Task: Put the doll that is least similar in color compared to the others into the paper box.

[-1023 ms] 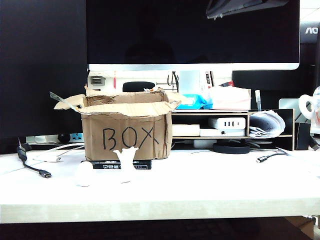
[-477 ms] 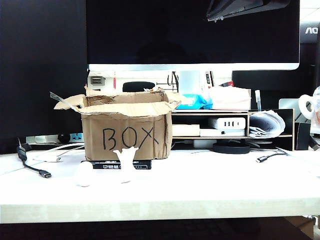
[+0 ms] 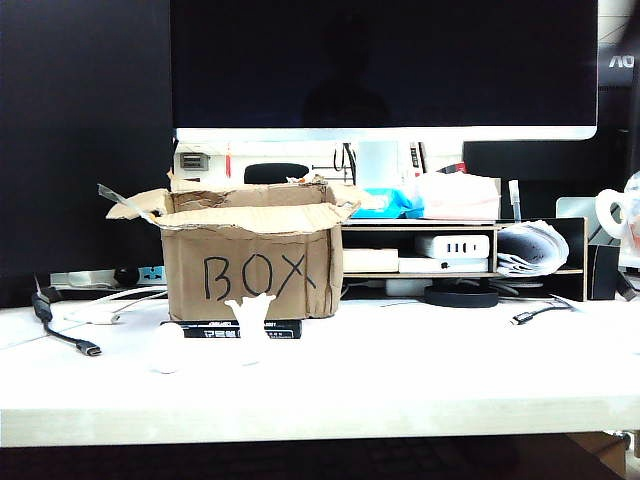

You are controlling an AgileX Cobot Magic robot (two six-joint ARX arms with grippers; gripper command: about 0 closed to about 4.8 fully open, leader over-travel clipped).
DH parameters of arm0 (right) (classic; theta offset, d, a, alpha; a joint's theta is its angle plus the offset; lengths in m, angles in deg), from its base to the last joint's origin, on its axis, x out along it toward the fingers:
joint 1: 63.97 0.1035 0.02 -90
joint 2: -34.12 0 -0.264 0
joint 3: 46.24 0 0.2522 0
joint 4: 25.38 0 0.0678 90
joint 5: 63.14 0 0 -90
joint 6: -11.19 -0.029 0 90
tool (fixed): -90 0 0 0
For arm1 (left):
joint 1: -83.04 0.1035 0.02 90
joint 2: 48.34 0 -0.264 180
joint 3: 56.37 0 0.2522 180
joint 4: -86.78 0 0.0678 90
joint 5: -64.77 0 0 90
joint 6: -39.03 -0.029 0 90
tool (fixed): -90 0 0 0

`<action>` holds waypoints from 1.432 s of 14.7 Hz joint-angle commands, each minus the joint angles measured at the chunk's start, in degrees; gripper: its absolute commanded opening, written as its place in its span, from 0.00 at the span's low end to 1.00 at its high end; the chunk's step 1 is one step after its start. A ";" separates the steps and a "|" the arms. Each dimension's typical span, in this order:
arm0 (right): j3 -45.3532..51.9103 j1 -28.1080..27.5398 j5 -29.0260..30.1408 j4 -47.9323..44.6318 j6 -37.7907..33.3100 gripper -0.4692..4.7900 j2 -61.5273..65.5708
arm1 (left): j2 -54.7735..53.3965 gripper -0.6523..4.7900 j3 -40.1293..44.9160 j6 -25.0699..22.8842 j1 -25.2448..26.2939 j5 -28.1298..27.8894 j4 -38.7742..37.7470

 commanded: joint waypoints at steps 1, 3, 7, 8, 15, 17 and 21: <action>3.41 -15.10 8.20 -4.79 -0.94 0.08 -4.33 | 0.00 0.11 -0.07 -0.09 0.09 0.42 0.52; 11.56 -24.37 15.21 -13.75 -1.05 0.08 -8.90 | 0.00 0.11 -0.07 -0.09 0.09 0.39 0.50; 22.34 -27.47 21.24 -19.04 -1.29 0.08 -16.55 | 0.00 0.11 -0.07 -0.09 0.09 0.39 0.50; 24.59 -28.26 24.11 -19.06 -2.60 0.08 -19.47 | 0.00 0.11 -0.07 -0.09 0.09 0.39 0.50; 29.05 -35.98 36.17 -13.73 -4.48 0.08 -34.36 | 0.00 0.11 -0.07 -0.09 0.09 0.39 0.48; 29.05 -35.65 33.51 -11.54 -4.46 0.08 -34.38 | 0.00 0.11 -0.07 -0.09 0.09 0.42 0.52; 29.05 -34.99 31.39 -10.36 -4.46 0.08 -34.38 | 0.00 0.11 -0.07 -0.09 0.09 0.39 0.50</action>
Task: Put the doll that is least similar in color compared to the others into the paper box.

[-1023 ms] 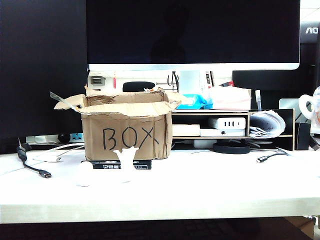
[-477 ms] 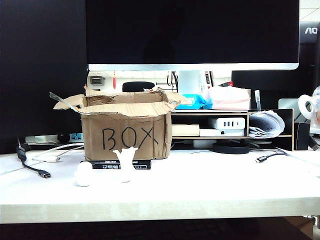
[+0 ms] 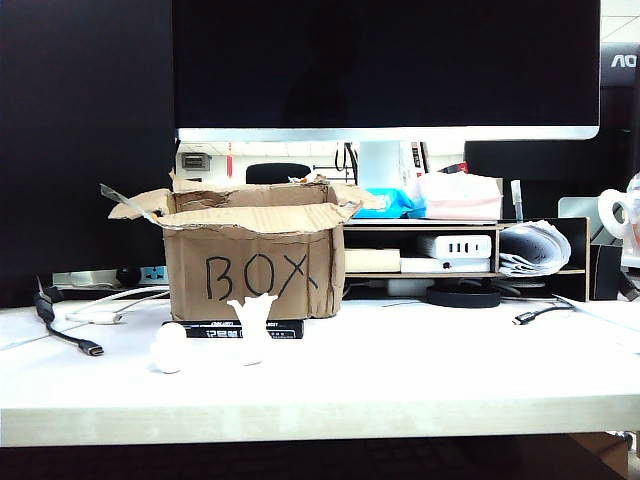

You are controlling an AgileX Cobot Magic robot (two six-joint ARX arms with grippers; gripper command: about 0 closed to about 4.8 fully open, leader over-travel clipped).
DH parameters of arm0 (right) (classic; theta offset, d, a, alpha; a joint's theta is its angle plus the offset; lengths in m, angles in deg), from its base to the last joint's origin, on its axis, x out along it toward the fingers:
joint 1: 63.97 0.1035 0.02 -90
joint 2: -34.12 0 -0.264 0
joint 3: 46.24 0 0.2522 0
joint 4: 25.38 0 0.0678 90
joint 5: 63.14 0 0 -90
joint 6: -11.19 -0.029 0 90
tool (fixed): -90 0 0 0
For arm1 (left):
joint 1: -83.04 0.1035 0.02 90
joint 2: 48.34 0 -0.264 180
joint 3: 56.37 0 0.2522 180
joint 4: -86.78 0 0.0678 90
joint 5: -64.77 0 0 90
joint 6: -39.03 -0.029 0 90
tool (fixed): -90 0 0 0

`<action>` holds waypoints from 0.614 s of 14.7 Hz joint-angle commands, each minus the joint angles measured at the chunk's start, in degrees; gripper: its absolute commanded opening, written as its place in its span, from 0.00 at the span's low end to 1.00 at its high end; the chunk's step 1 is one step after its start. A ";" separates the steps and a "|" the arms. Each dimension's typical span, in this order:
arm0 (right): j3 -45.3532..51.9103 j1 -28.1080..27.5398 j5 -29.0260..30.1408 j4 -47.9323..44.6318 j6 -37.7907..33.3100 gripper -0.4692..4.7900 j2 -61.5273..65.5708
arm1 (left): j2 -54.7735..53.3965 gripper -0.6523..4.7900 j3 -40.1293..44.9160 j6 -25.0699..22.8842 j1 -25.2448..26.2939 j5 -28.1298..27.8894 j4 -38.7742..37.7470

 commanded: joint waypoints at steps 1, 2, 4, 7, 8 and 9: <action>0.15 0.02 -0.31 -0.31 -0.17 0.08 -0.02 | 0.00 0.11 -0.07 -0.09 0.07 0.26 0.50; 0.15 0.02 -0.07 -0.24 -0.17 0.08 -0.04 | 0.00 0.11 -0.07 -0.09 0.07 0.26 0.50; 0.15 0.70 0.13 -0.04 2.19 0.08 -0.04 | 0.00 0.11 -0.07 -0.09 0.07 0.26 0.50; 0.15 1.38 0.15 0.20 3.72 0.08 -0.02 | 0.00 0.11 -0.07 -0.07 0.07 0.26 0.50; 0.15 1.31 0.13 0.17 3.72 0.08 -0.02 | 0.00 0.11 -0.07 -0.09 0.07 0.26 0.50; 0.15 1.31 0.13 0.15 3.72 0.08 -0.02 | 0.00 0.11 -0.07 -0.09 0.07 0.26 0.50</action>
